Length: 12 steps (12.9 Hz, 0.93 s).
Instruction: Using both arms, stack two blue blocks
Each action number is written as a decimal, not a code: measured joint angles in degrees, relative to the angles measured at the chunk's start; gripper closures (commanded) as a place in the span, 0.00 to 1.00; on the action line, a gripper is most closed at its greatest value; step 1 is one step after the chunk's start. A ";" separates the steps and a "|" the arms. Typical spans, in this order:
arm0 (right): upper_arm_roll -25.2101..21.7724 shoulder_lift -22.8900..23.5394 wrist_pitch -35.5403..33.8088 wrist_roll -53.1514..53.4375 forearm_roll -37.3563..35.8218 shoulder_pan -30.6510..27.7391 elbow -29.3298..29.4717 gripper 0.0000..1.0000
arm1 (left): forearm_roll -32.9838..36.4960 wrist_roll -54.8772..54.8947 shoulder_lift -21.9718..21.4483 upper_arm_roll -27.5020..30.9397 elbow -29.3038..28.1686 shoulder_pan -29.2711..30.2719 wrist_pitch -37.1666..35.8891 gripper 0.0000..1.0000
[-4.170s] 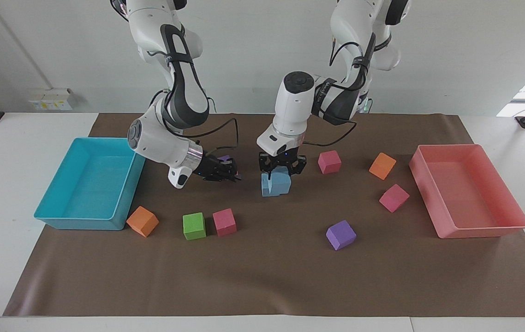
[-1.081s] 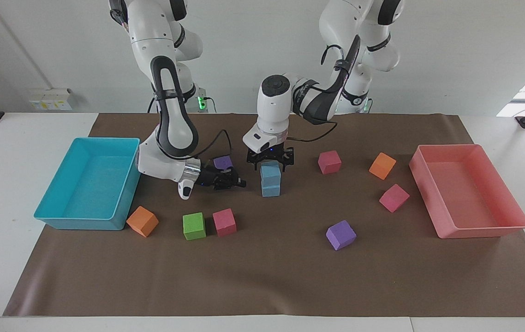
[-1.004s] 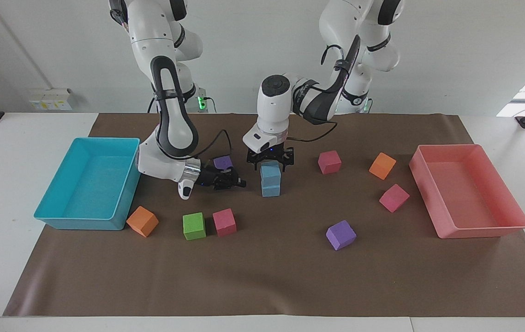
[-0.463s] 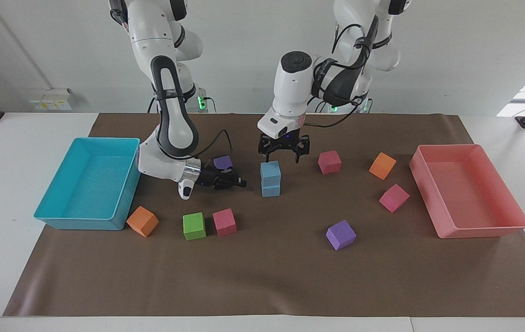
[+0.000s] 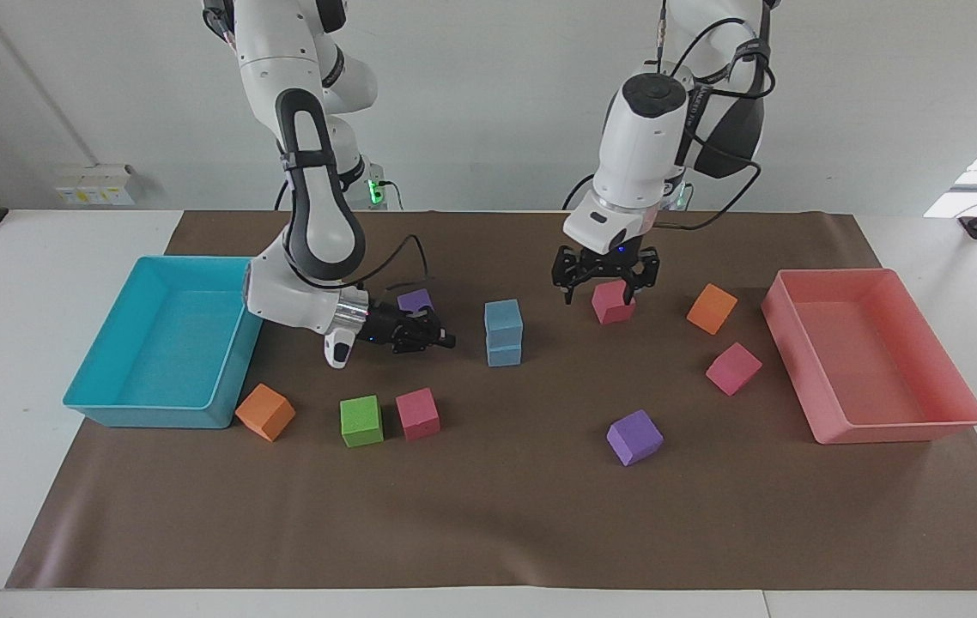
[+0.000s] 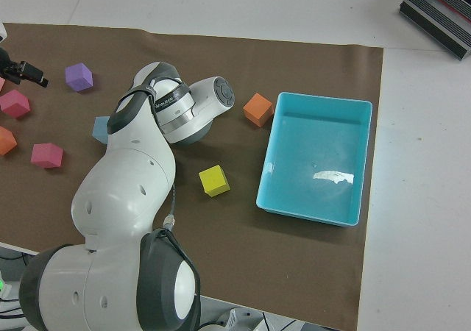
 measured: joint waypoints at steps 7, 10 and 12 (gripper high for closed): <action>-0.18 -11.37 -2.22 24.45 -35.27 -0.67 2.47 0.00 | 0.01 14.62 -5.06 0.52 5.00 13.62 -8.86 0.00; -0.33 -14.06 -8.71 27.45 -49.94 -3.32 6.26 0.00 | -0.12 21.12 -5.11 0.65 10.03 18.38 -16.48 0.00; -0.56 -15.65 -11.50 27.50 -55.38 -5.61 8.80 0.00 | -0.59 22.88 -4.98 0.67 12.36 19.68 -20.71 0.00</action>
